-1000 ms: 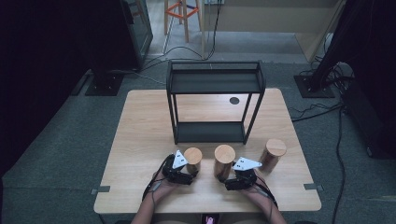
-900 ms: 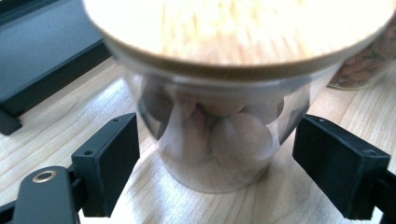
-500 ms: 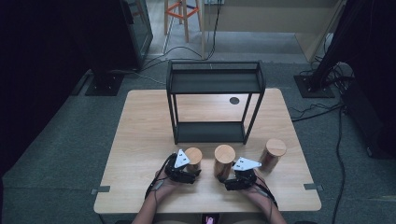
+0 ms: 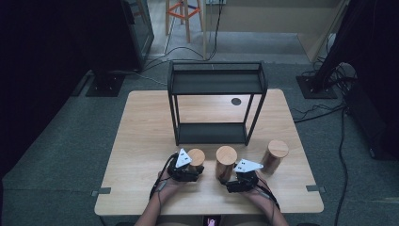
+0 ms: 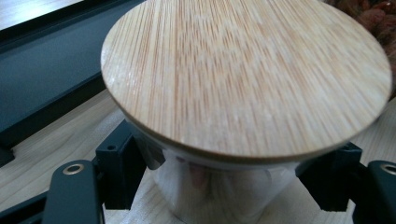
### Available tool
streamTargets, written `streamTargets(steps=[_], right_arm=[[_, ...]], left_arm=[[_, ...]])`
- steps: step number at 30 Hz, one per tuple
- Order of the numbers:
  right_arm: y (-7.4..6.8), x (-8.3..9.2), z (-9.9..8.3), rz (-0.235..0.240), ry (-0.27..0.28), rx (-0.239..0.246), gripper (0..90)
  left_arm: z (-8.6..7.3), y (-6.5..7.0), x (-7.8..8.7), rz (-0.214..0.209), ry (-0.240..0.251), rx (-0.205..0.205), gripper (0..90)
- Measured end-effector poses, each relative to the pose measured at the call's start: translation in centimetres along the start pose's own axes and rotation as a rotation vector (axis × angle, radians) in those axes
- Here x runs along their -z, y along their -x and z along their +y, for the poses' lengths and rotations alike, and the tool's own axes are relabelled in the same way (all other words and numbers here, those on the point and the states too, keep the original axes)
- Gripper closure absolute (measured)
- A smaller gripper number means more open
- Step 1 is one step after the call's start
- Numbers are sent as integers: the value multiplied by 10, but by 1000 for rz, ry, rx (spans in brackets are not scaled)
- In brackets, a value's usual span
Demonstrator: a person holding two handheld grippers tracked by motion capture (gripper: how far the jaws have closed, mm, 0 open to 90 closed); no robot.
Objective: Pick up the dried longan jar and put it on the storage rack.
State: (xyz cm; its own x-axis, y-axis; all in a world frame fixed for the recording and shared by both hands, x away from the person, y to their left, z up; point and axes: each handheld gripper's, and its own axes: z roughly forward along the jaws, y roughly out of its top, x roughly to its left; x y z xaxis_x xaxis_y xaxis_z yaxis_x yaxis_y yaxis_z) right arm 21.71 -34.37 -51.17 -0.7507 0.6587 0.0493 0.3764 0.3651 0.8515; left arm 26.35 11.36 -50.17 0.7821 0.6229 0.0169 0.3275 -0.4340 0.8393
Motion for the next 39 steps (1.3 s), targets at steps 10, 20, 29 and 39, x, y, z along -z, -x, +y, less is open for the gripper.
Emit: streamTargets(steps=[10,20,29,39], right_arm=[[0,0,-1,-1,7,-2,213],[0,0,-2,-2,10,-4,213],[-1,0,-1,0,7,-6,213],[-3,1,-3,-7,15,-3,211]], left_arm=[[3,3,-2,5,-6,3,256],[5,0,4,26,14,32,256],[9,1,4,52,12,38,256],[11,0,1,75,16,58,256]])
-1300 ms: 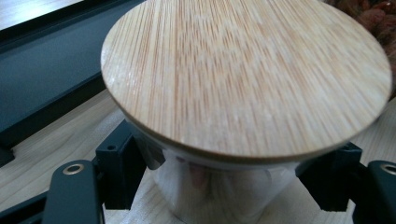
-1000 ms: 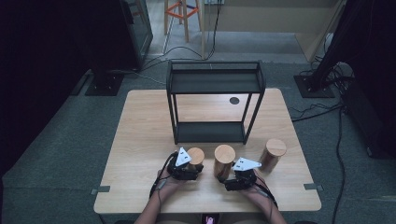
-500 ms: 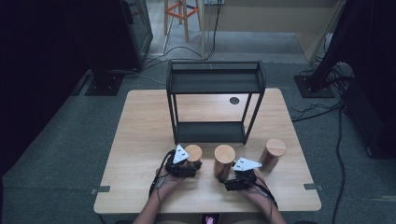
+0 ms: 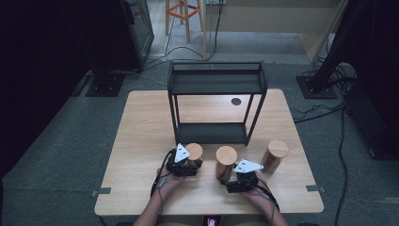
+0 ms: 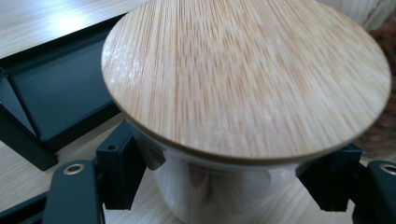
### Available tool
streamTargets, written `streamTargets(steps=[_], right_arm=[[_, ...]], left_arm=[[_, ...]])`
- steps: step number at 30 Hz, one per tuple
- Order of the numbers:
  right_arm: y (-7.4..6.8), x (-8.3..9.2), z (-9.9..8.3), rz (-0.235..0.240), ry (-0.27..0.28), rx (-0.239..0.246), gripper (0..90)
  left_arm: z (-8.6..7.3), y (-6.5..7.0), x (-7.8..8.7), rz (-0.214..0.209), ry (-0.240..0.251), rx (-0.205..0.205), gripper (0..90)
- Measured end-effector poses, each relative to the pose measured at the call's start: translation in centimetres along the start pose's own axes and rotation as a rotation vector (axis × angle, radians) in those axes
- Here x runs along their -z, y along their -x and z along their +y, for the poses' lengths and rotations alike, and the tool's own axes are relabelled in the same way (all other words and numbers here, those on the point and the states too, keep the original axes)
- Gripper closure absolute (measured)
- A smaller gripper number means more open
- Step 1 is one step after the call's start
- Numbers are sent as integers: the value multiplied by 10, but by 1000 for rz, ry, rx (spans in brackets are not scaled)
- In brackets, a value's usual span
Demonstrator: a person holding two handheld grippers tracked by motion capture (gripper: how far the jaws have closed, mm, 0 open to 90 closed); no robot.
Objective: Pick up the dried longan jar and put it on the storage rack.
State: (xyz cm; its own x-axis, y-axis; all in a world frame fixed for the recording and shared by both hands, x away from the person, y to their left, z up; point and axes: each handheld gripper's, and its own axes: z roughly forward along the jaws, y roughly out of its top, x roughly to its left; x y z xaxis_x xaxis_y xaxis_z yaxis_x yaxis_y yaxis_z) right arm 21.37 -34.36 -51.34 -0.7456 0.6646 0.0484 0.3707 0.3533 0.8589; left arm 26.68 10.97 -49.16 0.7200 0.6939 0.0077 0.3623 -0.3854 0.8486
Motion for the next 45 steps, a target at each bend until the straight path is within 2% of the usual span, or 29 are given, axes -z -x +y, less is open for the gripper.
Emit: streamTargets(steps=[6,21,45], right_arm=[[0,0,0,1,-1,0,210],[1,0,-1,5,4,-15,208],[-2,0,0,-4,0,-4,202]], left_arm=[[3,-2,-4,17,-4,25,256],[13,-5,-10,45,3,24,256],[24,-4,-20,79,-3,22,256]])
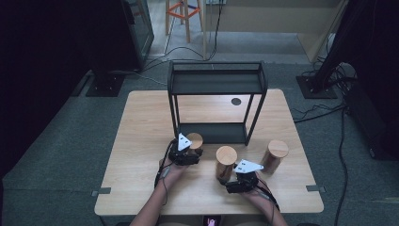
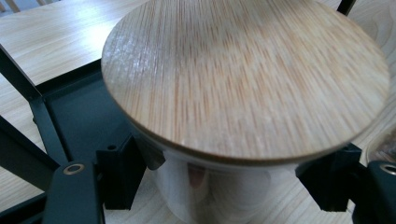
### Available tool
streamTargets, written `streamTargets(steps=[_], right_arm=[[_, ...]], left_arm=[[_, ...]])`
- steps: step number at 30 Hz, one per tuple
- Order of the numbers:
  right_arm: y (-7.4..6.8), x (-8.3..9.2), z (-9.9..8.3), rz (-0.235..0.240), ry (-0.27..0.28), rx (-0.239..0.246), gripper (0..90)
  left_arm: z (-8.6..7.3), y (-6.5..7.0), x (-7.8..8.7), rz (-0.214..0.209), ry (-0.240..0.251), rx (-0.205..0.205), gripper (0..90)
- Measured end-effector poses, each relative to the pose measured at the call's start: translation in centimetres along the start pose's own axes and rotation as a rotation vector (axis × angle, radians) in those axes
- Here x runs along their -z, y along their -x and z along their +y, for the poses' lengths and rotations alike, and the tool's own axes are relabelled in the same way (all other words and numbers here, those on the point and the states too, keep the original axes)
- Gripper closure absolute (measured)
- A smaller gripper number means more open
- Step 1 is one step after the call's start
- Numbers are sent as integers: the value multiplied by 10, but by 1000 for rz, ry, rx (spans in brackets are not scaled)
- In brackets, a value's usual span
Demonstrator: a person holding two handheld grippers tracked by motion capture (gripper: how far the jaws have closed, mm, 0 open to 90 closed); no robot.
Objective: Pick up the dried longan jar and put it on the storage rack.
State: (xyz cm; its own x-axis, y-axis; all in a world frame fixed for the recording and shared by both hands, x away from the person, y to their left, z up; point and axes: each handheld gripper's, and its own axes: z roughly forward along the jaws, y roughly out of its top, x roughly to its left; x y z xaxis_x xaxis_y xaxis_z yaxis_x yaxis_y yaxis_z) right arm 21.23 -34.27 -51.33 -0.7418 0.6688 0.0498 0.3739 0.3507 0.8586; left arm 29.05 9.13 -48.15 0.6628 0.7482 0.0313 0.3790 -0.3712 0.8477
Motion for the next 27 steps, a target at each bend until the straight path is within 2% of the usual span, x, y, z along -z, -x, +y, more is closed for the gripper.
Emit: streamTargets(steps=[22,27], right_arm=[[-1,0,0,-2,-1,2,202],[0,0,0,0,0,-3,202]], left_arm=[[4,-2,-7,5,6,16,256],[7,-2,-11,8,3,8,256]])
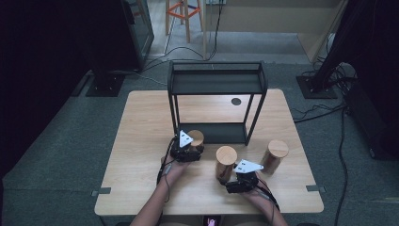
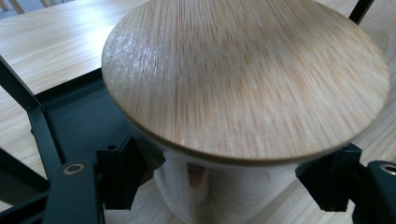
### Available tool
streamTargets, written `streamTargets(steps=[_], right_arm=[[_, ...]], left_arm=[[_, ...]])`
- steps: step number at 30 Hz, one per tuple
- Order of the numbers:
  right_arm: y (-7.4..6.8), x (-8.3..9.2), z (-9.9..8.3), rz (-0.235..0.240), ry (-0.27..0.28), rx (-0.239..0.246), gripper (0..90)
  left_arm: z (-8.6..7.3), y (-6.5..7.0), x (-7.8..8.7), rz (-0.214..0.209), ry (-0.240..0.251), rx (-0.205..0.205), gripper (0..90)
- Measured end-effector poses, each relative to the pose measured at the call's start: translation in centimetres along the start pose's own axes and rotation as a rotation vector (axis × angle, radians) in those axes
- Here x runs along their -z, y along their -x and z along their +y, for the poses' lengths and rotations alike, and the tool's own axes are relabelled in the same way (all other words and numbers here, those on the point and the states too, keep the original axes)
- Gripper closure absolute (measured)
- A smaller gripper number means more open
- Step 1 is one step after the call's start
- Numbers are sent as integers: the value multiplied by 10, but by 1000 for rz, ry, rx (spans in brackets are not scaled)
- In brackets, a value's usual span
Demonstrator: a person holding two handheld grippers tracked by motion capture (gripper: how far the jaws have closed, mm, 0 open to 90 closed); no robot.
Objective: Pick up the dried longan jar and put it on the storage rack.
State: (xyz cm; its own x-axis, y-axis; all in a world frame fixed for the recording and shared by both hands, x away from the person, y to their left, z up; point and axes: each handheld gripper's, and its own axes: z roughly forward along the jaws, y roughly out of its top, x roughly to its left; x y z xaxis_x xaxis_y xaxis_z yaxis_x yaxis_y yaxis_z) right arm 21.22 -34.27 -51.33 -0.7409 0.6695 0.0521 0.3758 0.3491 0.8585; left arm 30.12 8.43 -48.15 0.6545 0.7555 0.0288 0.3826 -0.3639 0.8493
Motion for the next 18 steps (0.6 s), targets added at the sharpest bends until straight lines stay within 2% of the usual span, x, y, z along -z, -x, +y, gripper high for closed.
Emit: streamTargets(steps=[18], right_arm=[[0,0,1,2,-7,6,201]], left_arm=[[6,-1,-9,5,-6,5,256]])
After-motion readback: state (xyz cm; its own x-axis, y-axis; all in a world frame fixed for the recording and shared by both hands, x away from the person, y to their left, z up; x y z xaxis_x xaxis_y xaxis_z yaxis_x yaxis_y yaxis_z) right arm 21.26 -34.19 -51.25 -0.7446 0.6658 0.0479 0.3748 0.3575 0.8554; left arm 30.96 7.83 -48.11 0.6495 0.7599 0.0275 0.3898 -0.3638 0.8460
